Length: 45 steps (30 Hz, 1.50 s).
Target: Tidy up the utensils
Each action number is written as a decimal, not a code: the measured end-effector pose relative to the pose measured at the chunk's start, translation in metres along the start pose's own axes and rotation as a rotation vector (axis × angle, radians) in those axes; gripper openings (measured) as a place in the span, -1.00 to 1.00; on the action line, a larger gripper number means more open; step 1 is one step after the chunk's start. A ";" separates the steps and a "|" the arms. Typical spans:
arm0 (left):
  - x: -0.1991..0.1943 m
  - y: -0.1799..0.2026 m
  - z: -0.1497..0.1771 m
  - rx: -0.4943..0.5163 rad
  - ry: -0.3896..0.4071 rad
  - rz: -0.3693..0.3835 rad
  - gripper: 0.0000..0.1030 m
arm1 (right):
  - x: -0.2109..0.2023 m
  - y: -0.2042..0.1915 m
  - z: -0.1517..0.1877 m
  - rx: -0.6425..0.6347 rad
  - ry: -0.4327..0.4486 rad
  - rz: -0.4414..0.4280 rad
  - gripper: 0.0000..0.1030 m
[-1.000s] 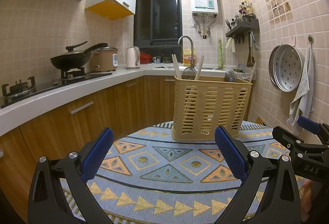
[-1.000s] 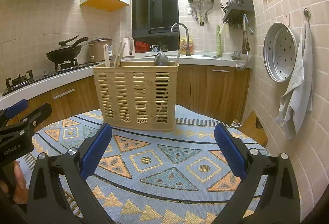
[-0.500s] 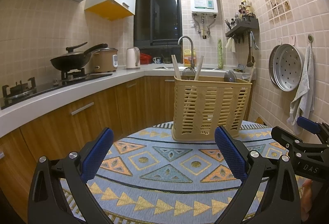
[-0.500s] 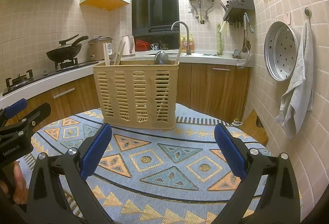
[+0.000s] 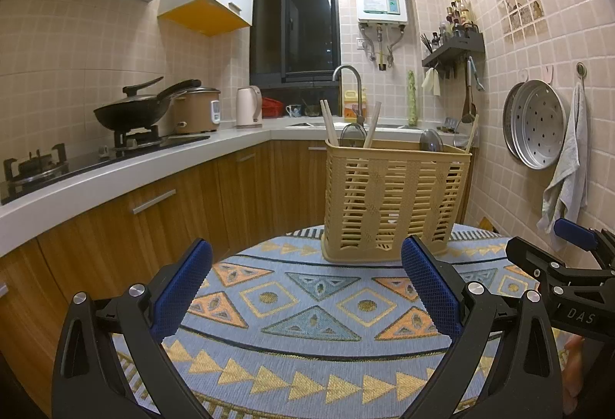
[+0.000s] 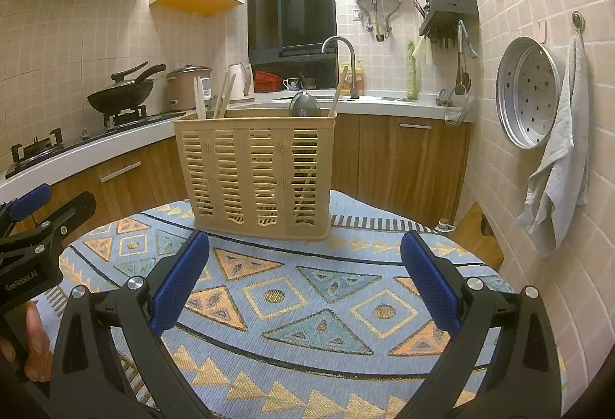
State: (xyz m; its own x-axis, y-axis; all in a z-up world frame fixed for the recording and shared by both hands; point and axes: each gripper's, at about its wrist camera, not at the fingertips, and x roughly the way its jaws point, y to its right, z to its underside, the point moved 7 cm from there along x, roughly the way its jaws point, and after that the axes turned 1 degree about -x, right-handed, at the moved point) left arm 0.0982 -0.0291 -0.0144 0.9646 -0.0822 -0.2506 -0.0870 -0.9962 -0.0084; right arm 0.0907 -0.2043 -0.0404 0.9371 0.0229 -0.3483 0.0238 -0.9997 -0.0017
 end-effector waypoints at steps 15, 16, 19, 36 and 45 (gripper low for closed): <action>0.001 0.000 0.001 0.000 -0.001 0.001 0.85 | 0.000 0.002 0.001 0.003 -0.006 -0.003 0.85; 0.001 0.000 0.001 0.000 -0.002 0.001 0.85 | 0.000 0.002 0.001 0.002 -0.005 -0.003 0.85; 0.001 0.000 0.001 0.001 -0.002 0.001 0.85 | 0.001 0.002 0.001 0.001 -0.006 -0.004 0.85; 0.002 -0.001 0.002 0.004 -0.003 0.000 0.85 | 0.001 0.001 0.001 -0.003 -0.008 -0.005 0.85; 0.005 -0.003 0.003 0.011 -0.004 0.004 0.85 | 0.001 0.000 0.001 -0.007 -0.009 -0.005 0.85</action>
State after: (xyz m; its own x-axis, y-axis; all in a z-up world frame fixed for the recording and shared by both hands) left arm 0.1022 -0.0269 -0.0184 0.9634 -0.0858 -0.2541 -0.0935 -0.9955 -0.0181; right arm 0.0912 -0.2048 -0.0414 0.9339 0.0276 -0.3564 0.0308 -0.9995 0.0032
